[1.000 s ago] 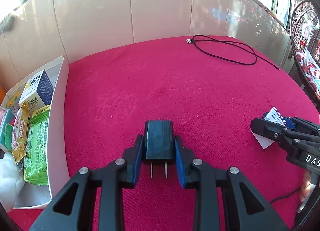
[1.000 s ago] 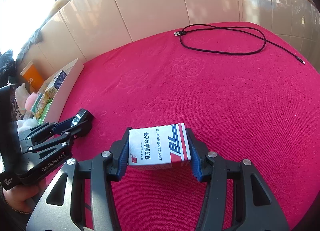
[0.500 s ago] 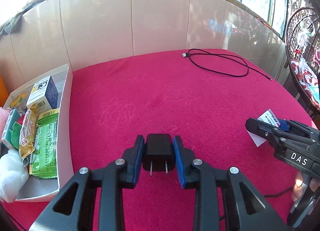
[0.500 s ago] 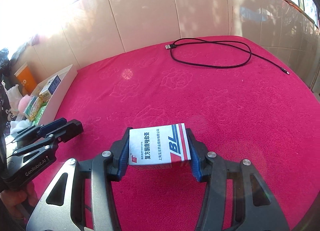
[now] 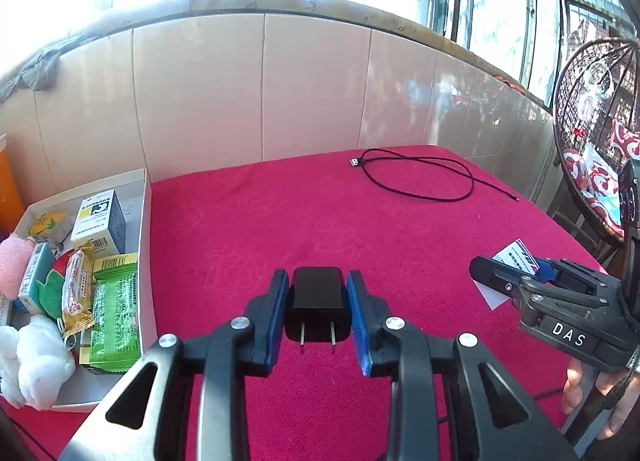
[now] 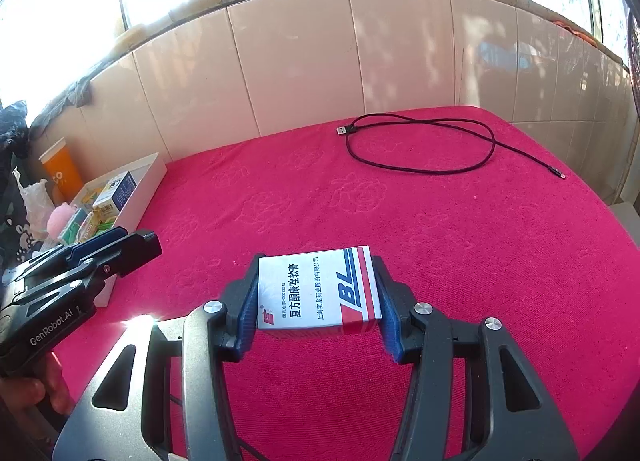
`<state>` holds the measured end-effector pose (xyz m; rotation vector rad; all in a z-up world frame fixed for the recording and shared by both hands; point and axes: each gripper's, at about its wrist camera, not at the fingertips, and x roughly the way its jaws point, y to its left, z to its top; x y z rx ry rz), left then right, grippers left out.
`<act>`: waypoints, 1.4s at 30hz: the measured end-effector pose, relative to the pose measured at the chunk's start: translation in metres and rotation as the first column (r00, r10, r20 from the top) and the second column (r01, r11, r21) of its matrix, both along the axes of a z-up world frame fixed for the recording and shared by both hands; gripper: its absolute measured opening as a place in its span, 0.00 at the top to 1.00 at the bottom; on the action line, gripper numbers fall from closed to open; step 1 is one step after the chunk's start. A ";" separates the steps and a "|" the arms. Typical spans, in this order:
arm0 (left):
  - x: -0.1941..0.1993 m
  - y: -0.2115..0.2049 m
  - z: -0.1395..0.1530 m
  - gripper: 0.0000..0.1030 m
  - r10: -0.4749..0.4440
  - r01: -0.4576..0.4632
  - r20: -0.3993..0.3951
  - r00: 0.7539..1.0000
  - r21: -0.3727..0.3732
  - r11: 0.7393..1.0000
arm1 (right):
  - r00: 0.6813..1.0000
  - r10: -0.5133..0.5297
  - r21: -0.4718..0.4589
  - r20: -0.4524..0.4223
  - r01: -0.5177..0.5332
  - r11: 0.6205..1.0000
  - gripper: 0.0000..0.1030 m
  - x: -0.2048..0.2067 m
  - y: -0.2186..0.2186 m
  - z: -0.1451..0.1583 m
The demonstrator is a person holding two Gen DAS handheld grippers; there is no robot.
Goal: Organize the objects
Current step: 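Lift and carry the charger and BL box over the white tray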
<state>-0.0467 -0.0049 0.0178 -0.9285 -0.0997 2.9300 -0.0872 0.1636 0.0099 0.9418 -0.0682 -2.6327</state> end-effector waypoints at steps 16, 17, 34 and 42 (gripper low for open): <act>0.020 -0.013 0.032 0.72 0.070 -0.072 -0.071 0.995 -0.020 0.997 | 0.989 0.025 -0.027 -0.144 -0.030 0.999 0.52 0.030 -0.012 0.050; 0.021 -0.015 0.033 0.72 0.076 -0.077 -0.071 0.995 -0.021 0.997 | 0.989 0.026 -0.027 -0.149 -0.031 0.999 0.52 0.031 -0.013 0.052; 0.043 -0.048 0.050 0.72 0.172 -0.173 -0.114 0.979 -0.007 0.985 | 0.975 0.058 0.001 -0.215 -0.060 0.998 0.52 0.049 -0.039 0.074; 0.050 -0.063 0.056 0.72 0.204 -0.206 -0.135 0.970 0.002 0.979 | 0.969 0.086 0.017 -0.232 -0.084 0.996 0.52 0.055 -0.052 0.082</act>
